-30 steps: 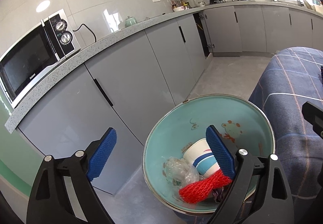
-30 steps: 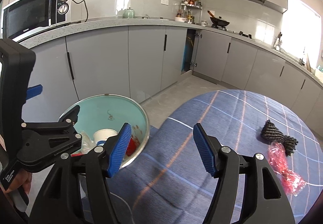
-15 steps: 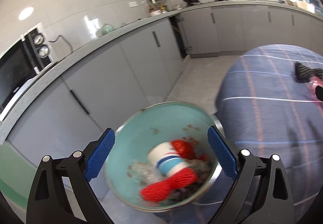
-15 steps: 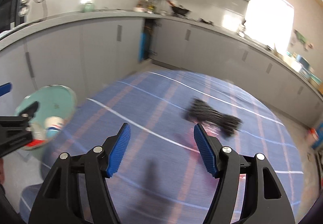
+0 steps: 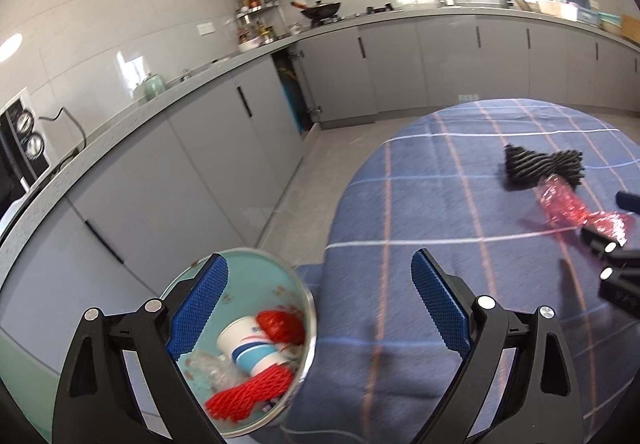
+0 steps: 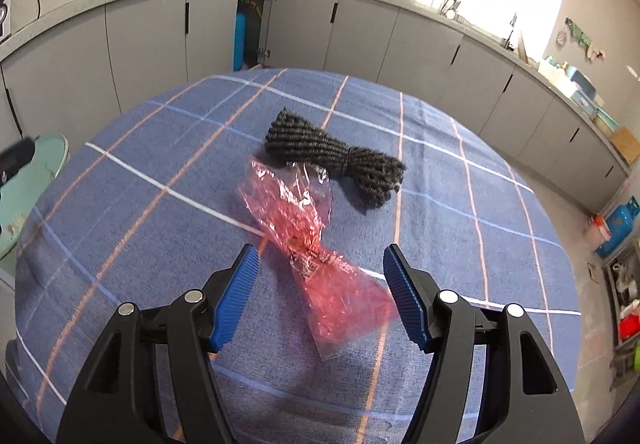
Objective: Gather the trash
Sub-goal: 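Move both grippers back over the black scrubber and pink bag on the table, then grasp the black scrubber with the left gripper while the right gripper grasps the pink bag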
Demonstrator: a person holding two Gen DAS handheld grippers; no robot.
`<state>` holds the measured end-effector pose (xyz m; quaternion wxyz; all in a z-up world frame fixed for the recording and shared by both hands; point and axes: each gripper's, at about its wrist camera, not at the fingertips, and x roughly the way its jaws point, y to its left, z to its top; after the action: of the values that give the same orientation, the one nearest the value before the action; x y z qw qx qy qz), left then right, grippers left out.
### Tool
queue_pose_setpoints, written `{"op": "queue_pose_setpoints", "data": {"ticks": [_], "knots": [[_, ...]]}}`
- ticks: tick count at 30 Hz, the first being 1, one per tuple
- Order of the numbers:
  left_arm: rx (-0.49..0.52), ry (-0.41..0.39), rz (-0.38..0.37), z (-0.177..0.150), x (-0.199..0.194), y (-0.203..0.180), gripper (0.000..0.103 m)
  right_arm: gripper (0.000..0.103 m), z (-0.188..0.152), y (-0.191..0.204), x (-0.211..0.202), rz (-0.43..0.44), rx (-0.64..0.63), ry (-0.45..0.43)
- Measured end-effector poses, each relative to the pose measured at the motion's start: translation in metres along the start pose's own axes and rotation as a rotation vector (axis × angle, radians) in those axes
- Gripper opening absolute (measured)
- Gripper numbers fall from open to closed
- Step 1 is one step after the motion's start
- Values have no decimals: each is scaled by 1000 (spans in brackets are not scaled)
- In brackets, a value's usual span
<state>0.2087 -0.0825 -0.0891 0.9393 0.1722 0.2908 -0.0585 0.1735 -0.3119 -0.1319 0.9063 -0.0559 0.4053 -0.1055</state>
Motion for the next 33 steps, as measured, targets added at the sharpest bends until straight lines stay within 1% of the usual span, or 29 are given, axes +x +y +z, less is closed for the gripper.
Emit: {"op": "queue_pose_setpoints", "data": {"ticks": [1,2,3,4,6,7,9,12,14,17,19,22,27,29,33], "knots": [[5,-5,-10,3,0,-5,92,63,0,0,4,1,-7,15],[9,-9,-15,6,0,-7,92,56,-1,0,7,7,-9,26],[14,-14,-18,9,-1,-11,92,51,-1,-1,9,18,-7,34],[17,-16,-20,10,0,-13,92,40,-2,-2,11,34,-3,49],[23,-20,-31,14,2,-17,92,37,-3,-3,10,47,-3,54],[26,-20,-36,16,4,-20,92,29,-4,-5,9,55,-1,53],[32,-20,-49,21,6,-26,92,26,-6,-10,3,64,17,43],[51,-33,-66,30,7,-39,92,25,-11,-22,-11,52,49,13],[73,-44,-79,38,8,-50,92,24,-15,-35,-21,27,80,-7],[106,-66,-105,50,10,-71,92,24,-18,-57,-27,-46,115,-28],[128,-75,-116,58,14,-87,92,24,-18,-71,-25,-108,125,-27],[155,-53,-160,70,28,-116,92,24,-17,-93,-15,-160,161,-15],[185,-10,-232,85,56,-156,92,25,-16,-123,2,-169,215,4],[196,-1,-231,89,67,-168,92,25,-14,-128,8,-164,220,5],[178,45,-281,96,87,-185,92,25,-10,-137,20,-146,228,18]]}}
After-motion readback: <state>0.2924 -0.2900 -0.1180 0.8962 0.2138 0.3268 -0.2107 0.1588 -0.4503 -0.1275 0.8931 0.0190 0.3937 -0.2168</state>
